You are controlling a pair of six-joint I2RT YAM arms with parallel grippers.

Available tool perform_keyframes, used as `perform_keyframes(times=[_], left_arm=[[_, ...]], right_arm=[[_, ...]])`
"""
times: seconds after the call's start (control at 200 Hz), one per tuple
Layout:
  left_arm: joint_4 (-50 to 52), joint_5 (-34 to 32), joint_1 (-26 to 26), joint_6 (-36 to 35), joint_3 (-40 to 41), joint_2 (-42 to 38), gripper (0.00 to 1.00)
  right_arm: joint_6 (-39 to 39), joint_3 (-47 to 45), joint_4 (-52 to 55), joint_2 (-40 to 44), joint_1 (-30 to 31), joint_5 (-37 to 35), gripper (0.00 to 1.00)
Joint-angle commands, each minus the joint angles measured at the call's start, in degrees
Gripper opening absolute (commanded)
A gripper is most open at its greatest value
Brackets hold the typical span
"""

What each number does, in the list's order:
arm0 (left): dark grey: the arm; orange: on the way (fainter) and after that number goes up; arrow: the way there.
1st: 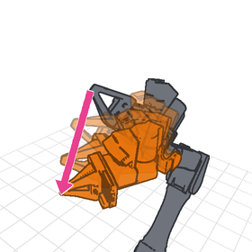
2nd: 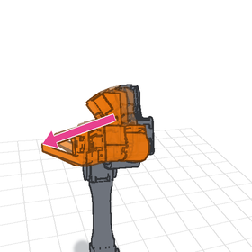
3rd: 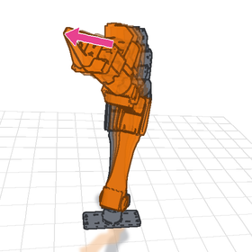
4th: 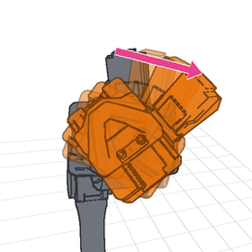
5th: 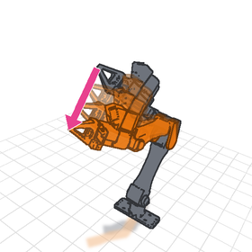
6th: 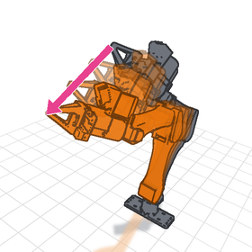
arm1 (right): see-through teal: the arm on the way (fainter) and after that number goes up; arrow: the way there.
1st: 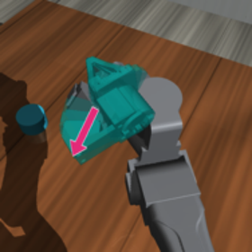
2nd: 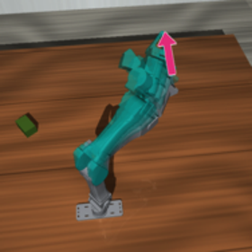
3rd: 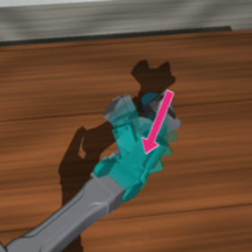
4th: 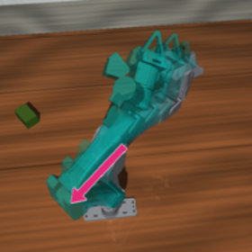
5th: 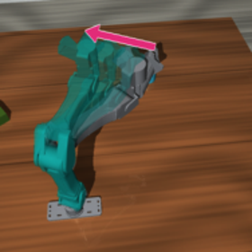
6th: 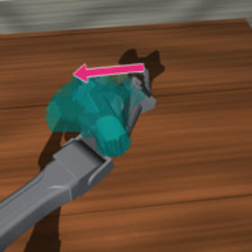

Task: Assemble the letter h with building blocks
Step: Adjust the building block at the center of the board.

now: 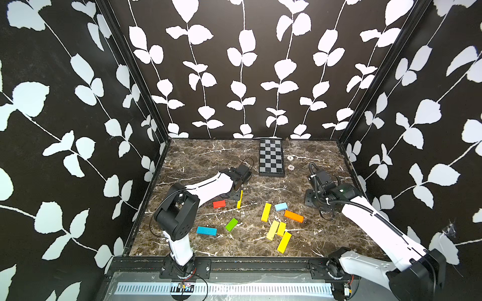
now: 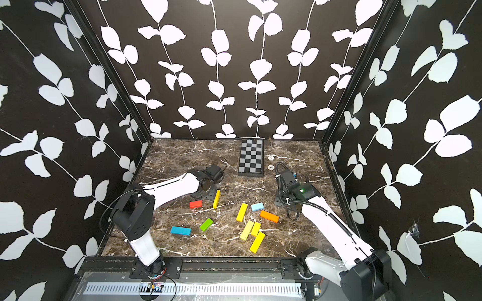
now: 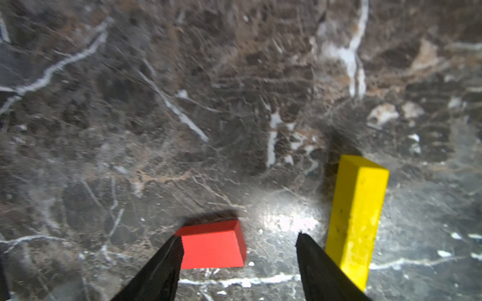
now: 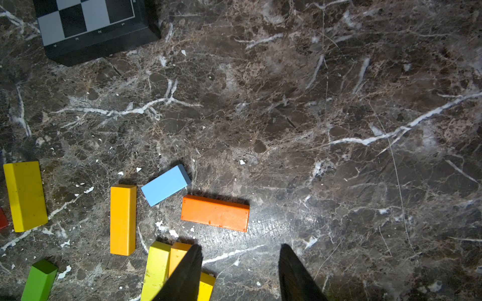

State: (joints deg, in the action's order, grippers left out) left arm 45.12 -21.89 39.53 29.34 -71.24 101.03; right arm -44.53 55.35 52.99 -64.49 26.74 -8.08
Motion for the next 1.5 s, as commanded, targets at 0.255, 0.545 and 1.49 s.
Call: perform_keyframes(times=[0.255,0.545,1.49], left_arm=[[4.4,-3.7,6.6,-7.0,-10.3,7.1,0.84],[6.3,-12.4,6.0,-8.7,-8.1,9.0,0.87],[0.1,9.5,1.0,2.7,0.4,5.2,0.69]], right_arm=[[-0.7,0.5,-0.6,-0.1,0.4,0.9,0.47],[-0.5,0.4,-0.4,0.1,0.4,0.7,0.47],[0.1,-1.6,-1.7,1.0,0.4,1.9,0.47]])
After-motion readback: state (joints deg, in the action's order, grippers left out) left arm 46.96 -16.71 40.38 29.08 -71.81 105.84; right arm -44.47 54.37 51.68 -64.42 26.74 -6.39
